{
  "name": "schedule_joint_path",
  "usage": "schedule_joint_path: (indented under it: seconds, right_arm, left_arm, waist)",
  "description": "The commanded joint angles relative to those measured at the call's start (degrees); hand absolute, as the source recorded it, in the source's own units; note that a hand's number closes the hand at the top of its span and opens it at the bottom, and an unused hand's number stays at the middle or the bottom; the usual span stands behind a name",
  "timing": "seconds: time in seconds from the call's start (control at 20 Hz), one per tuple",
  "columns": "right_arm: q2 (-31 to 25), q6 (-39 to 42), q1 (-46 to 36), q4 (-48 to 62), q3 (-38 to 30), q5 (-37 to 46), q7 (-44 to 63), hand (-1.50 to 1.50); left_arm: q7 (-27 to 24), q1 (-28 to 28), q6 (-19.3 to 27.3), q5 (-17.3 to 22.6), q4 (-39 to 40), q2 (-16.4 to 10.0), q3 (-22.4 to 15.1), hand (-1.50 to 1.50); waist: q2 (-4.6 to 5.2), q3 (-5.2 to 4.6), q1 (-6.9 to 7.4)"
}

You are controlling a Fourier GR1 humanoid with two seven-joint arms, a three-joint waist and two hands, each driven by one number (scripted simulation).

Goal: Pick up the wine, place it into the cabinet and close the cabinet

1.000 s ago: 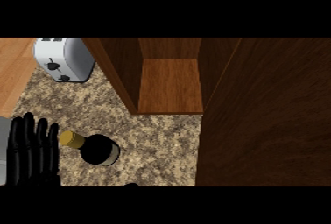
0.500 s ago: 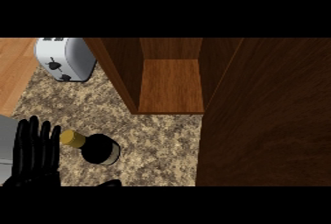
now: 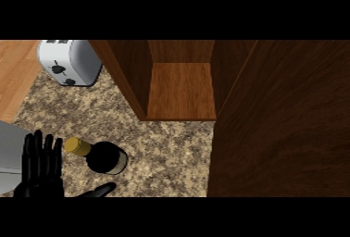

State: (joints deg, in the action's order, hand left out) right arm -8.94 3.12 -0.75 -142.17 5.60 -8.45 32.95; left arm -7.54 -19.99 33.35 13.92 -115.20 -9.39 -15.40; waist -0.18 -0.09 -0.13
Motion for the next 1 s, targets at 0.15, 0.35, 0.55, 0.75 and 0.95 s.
schedule_joint_path:
  seconds: [0.15, 0.35, 0.55, 0.75, 0.95]
  right_arm:
    - [-0.57, -0.76, -1.84, -7.00, -3.12, -5.22, 5.76, -1.50]
    - [0.22, 0.43, -2.76, -4.81, -3.62, -6.10, 3.20, -1.50]
    - [1.03, 0.85, 1.40, -8.46, -2.13, -4.04, 3.26, -1.50]
    - [0.26, 2.45, 0.37, -5.89, -4.69, -6.35, 2.68, -1.50]
    - [2.50, 0.01, -0.85, -7.72, -0.23, -2.09, 5.71, -1.50]
  left_arm:
    - [-3.75, -0.72, -7.98, 6.28, 4.89, -0.88, 6.30, -1.50]
    - [-10.55, 1.50, -10.50, 5.31, 15.27, 2.14, 5.67, -1.50]
    - [-10.98, 4.98, -12.78, 6.50, 19.02, 2.12, 7.62, -1.50]
    - [-14.39, 3.33, -13.49, 5.42, 21.11, 5.16, 5.54, -1.50]
    - [-14.93, 5.63, -15.09, 6.28, 24.13, 4.46, 8.11, -1.50]
  waist:
    - [0.08, 0.07, 0.21]
    - [0.13, 0.07, -0.01]
    - [0.10, 0.09, -0.32]
    - [0.12, 0.11, -0.07]
    - [0.10, 0.08, -0.08]
